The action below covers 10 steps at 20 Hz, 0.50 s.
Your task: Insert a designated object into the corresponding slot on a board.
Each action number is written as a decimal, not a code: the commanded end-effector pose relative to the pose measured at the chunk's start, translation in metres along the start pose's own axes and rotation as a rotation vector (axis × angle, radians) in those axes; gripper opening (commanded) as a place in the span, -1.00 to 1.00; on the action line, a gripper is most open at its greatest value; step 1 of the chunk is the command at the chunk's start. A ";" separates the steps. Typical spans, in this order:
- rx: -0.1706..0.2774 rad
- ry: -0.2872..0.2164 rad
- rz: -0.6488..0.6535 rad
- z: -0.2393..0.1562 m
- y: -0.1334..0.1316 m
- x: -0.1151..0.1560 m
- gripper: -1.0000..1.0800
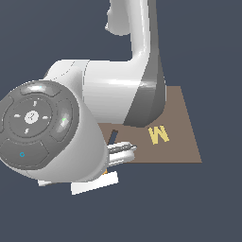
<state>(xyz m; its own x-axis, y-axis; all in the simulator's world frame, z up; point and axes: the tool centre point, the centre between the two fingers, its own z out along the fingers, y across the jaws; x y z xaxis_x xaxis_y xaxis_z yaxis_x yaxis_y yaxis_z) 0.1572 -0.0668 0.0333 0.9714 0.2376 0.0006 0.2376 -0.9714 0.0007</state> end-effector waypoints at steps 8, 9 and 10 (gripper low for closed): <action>-0.001 0.001 -0.295 -0.001 -0.043 0.017 -1.00; -0.001 0.001 -0.325 -0.002 -0.048 0.018 -1.00; -0.001 0.001 -0.355 -0.002 -0.053 0.019 -1.00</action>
<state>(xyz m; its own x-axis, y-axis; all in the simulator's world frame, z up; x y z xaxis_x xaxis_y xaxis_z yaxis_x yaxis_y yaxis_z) 0.1630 -0.0185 0.0344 0.8537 0.5208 0.0006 0.5208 -0.8537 0.0011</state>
